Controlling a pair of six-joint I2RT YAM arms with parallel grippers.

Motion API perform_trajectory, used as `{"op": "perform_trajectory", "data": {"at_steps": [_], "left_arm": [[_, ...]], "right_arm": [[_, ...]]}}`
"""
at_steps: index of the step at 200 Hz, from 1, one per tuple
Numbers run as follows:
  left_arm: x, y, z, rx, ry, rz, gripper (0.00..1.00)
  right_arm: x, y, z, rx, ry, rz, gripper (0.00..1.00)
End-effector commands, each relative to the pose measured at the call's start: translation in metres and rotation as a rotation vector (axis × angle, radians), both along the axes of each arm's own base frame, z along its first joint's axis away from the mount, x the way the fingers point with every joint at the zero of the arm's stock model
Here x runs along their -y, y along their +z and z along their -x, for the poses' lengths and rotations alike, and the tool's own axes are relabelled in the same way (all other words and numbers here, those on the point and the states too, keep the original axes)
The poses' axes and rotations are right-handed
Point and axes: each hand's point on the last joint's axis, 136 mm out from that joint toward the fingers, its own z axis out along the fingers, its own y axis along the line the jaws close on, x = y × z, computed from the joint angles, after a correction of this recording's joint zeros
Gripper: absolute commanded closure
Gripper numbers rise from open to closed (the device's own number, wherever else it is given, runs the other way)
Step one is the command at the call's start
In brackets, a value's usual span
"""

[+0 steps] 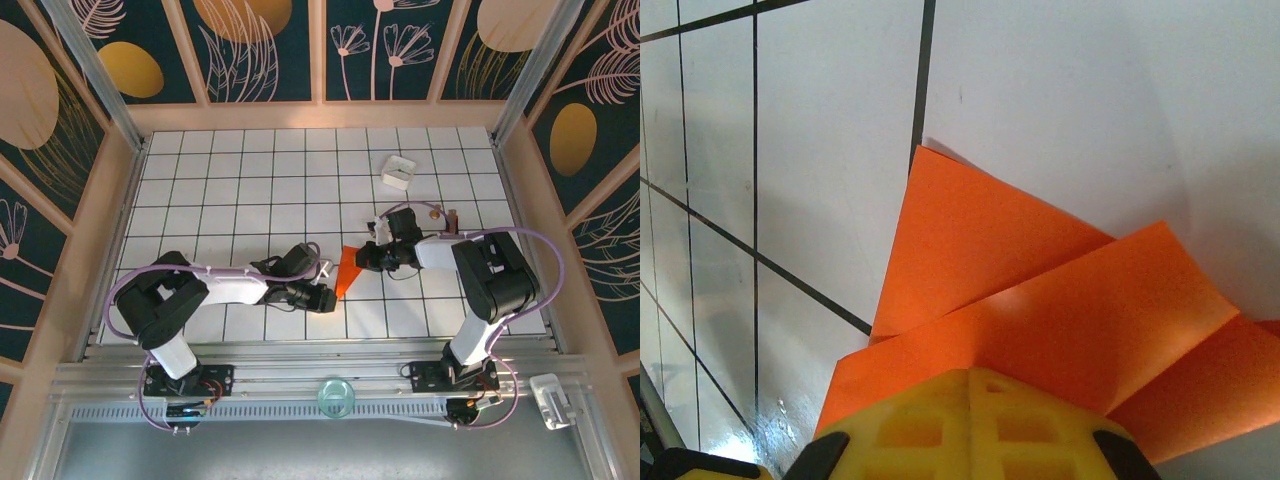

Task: Fold a paper plane with a square sheet of paper (pick it up from the middle)
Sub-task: Fold the wing for the fifth time at the center of the table.

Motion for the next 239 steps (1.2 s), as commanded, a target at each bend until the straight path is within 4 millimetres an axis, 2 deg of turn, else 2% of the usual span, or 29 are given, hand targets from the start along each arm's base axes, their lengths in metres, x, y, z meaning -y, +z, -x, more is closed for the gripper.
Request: {"op": "perform_trajectory", "data": {"at_steps": [1,29,36,69,161,196,199,218,239], "left_arm": [[-0.002,-0.003,0.001,-0.017,-0.011,-0.017,0.76],[0.001,-0.001,0.002,-0.031,-0.002,0.008,0.8],[0.0,-0.011,0.004,-0.054,-0.001,-0.006,0.81],[0.002,-0.01,0.006,-0.072,0.002,0.017,0.85],[-0.006,-0.015,0.009,-0.086,0.014,0.001,0.92],[-0.01,-0.016,0.01,-0.081,0.019,-0.016,0.81],[-0.009,-0.007,0.008,-0.064,0.019,0.0,0.8],[-0.01,0.002,0.004,-0.033,0.025,0.0,0.74],[-0.006,0.021,-0.003,0.012,0.038,0.039,0.7]], "right_arm": [[0.014,-0.025,0.005,-0.039,-0.017,0.096,0.97],[0.014,-0.026,0.005,-0.042,-0.017,0.098,0.97],[0.014,-0.025,0.005,-0.041,-0.017,0.096,0.97],[0.014,-0.025,0.005,-0.04,-0.017,0.097,0.97],[0.014,-0.026,0.006,-0.042,-0.016,0.102,0.97],[0.015,-0.026,0.005,-0.04,-0.018,0.106,0.97],[0.015,-0.026,0.005,-0.042,-0.019,0.106,0.97],[0.016,-0.027,0.005,-0.042,-0.019,0.108,0.97],[0.015,-0.027,0.005,-0.042,-0.018,0.108,0.97]]}}
